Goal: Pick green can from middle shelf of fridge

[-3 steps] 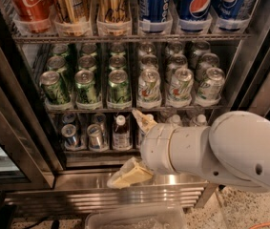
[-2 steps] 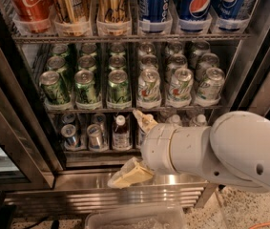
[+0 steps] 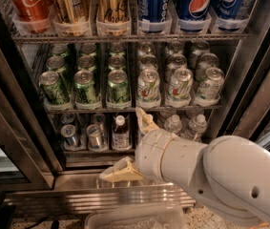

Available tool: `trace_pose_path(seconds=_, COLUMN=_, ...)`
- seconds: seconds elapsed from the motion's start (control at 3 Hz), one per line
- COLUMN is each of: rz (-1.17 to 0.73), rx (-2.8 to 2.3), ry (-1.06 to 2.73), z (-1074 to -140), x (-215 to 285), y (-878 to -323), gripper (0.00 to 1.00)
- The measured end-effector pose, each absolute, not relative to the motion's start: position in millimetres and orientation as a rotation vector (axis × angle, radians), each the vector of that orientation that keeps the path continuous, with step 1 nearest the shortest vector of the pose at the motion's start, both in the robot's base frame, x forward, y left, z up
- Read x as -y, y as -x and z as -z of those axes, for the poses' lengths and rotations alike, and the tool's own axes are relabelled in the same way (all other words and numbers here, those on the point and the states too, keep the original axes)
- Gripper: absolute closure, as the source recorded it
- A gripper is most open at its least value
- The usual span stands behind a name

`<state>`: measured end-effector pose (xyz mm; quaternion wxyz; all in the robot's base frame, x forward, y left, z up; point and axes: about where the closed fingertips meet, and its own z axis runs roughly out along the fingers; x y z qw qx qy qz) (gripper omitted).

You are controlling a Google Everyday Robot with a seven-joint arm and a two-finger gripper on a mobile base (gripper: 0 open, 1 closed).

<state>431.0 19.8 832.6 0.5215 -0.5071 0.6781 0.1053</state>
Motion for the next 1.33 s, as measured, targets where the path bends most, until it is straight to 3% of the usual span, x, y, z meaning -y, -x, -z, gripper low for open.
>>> trace_pose_path(seconds=0.67, rz=-0.005, rx=-1.644, ry=0.937, z=-845, x=21, y=-466, gripper=0.00)
trace_pose_path(seconds=1.33, rz=0.110, rx=-1.660, ry=0.861, z=-847, x=-23, y=-471, gripper=0.00)
